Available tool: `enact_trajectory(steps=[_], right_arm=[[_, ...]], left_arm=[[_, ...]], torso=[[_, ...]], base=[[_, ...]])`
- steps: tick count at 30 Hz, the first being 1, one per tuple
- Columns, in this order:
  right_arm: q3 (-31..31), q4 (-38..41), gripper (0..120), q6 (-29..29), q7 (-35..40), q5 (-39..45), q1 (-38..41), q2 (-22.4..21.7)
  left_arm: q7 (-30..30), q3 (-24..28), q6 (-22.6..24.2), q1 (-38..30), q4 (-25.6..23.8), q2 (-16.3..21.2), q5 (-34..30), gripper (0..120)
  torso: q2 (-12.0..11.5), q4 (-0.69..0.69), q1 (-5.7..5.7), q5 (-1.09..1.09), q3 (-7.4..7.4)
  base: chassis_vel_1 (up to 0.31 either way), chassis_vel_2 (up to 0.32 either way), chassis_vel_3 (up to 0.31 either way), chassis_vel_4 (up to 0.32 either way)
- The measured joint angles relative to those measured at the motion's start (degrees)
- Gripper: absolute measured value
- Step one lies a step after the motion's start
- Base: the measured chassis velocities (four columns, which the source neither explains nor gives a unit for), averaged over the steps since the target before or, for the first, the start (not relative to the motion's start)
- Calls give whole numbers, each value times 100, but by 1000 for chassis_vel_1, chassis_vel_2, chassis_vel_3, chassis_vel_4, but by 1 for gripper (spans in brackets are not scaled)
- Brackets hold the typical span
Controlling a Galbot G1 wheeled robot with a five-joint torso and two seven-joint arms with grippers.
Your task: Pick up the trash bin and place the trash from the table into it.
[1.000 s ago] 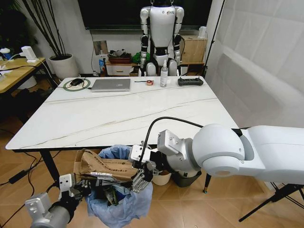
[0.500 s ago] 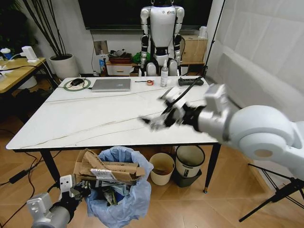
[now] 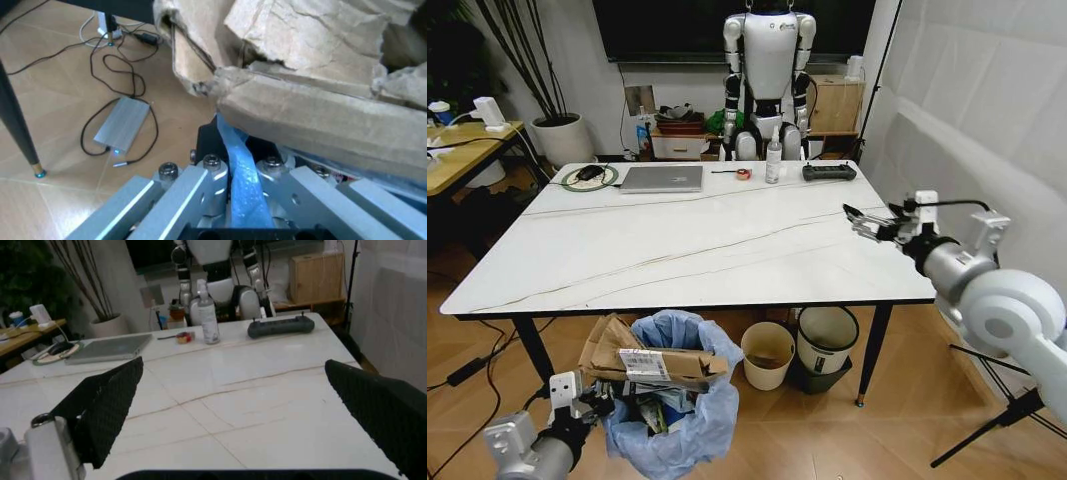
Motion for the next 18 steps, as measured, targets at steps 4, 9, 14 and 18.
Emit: enact_trajectory(steps=[4,9,14,18], right_arm=[[724,-184,100,679,-832,-817,-914,544],[1667,-424,100,1439,-1859,-2036,-1912,1400],[2167,-574,100,2197,-2661,-2773,-2548,2006],[2325,-607,100,2562,-2916,-3187,-2866,2496]], left_arm=[[17,40,0,-74,57,7,13,0],[123,73,-60,-161,157,-23,141,0],[225,140,-123,-222,243,-73,270,0],[315,147,-184,-253,319,-109,364,0]], torso=[[0,1,0,3,0],[0,1,0,0,0],[0,0,0,2,0],[0,2,0,3,-1]], base=[[0,0,0,0],[0,0,0,0],[0,0,0,0],[0,0,0,0]])
